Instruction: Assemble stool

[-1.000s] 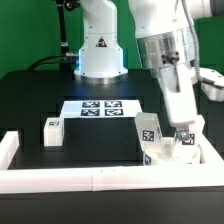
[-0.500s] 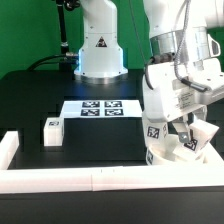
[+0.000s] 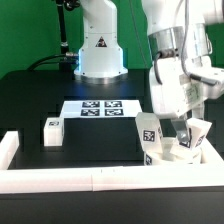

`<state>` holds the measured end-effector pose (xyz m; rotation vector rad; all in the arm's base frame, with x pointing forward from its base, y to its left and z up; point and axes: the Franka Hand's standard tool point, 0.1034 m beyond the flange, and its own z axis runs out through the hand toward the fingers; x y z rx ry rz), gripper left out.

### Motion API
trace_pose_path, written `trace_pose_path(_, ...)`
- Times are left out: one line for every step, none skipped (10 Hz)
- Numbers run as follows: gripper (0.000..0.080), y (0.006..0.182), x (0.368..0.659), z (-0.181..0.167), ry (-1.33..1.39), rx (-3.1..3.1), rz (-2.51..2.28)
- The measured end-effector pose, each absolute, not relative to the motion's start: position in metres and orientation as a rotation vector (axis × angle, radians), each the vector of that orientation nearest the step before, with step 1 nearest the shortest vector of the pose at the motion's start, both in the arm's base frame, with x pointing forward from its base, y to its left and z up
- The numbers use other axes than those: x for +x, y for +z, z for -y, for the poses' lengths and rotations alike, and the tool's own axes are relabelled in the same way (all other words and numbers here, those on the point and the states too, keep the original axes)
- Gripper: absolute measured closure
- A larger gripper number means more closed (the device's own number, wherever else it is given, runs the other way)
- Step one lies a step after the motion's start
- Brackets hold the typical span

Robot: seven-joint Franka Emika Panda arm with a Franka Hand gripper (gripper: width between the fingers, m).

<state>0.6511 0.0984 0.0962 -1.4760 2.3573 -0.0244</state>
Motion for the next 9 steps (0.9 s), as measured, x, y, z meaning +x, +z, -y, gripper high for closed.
trace_pose_path(0.0151, 0.110, 0.652, -0.101, -0.025, -1.593, -2.266)
trace_pose_path(0.0151, 0.117, 0.652, -0.106, 0.000, -1.669, -2.211)
trace_pose_path(0.0151, 0.121, 0.652, -0.109, -0.012, -1.788, -2.125)
trace_pose_path(0.0151, 0.119, 0.651, -0.107, -0.023, -1.827, -2.095)
trace_pose_path(0.0151, 0.118, 0.651, -0.107, -0.042, -1.906, -2.027)
trace_pose_path(0.0151, 0.118, 0.651, -0.107, -0.063, -1.984, -1.956)
trace_pose_path(0.0151, 0.118, 0.650, -0.107, -0.080, -2.093, -1.860)
trace_pose_path(0.0151, 0.121, 0.649, -0.111, -0.064, -2.267, -1.719)
trace_pose_path(0.0151, 0.126, 0.652, -0.112, -0.072, -2.412, -1.550)
